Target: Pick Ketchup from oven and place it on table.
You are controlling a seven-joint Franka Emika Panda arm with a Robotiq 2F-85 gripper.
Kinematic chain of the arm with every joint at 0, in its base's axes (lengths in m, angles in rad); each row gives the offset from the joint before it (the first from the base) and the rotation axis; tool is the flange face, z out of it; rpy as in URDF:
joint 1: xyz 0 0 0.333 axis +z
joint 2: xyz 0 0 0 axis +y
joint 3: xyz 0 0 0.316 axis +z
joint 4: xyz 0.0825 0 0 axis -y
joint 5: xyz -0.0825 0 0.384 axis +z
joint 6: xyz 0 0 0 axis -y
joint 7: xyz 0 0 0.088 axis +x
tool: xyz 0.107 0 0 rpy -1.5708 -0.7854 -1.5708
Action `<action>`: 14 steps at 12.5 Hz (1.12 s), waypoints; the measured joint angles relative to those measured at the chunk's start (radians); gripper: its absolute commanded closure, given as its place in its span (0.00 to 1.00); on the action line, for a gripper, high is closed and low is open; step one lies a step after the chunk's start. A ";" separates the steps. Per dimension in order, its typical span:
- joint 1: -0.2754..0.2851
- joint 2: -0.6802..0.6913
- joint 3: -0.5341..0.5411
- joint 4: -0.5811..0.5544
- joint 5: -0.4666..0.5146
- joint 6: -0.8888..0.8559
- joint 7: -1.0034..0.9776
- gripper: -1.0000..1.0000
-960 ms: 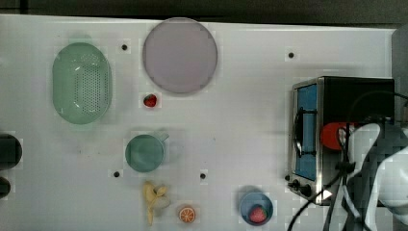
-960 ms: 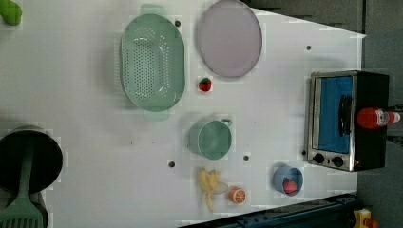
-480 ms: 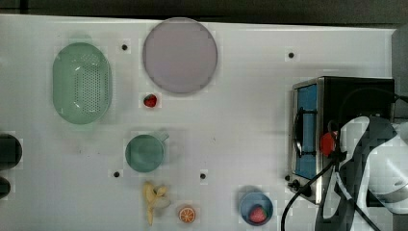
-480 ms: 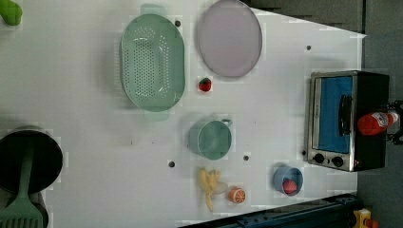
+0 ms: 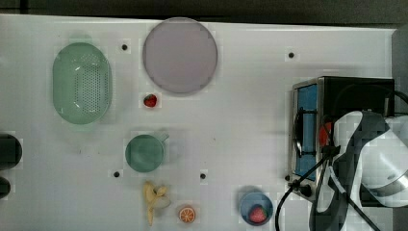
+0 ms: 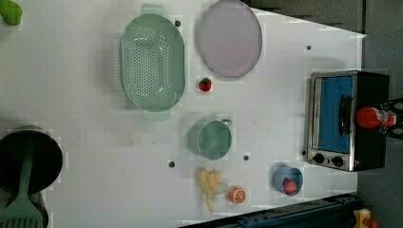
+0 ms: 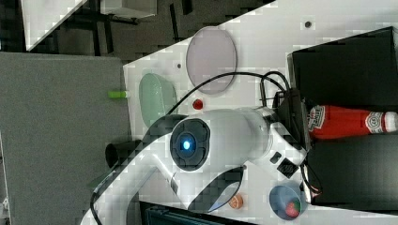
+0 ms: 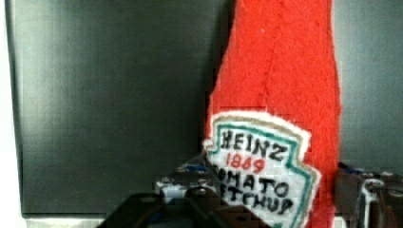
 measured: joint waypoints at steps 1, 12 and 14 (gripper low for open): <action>0.005 -0.002 -0.005 0.001 -0.002 -0.003 0.001 0.36; 0.102 -0.206 0.090 0.272 -0.124 -0.409 -0.039 0.36; 0.137 -0.240 0.167 0.285 -0.124 -0.433 -0.053 0.36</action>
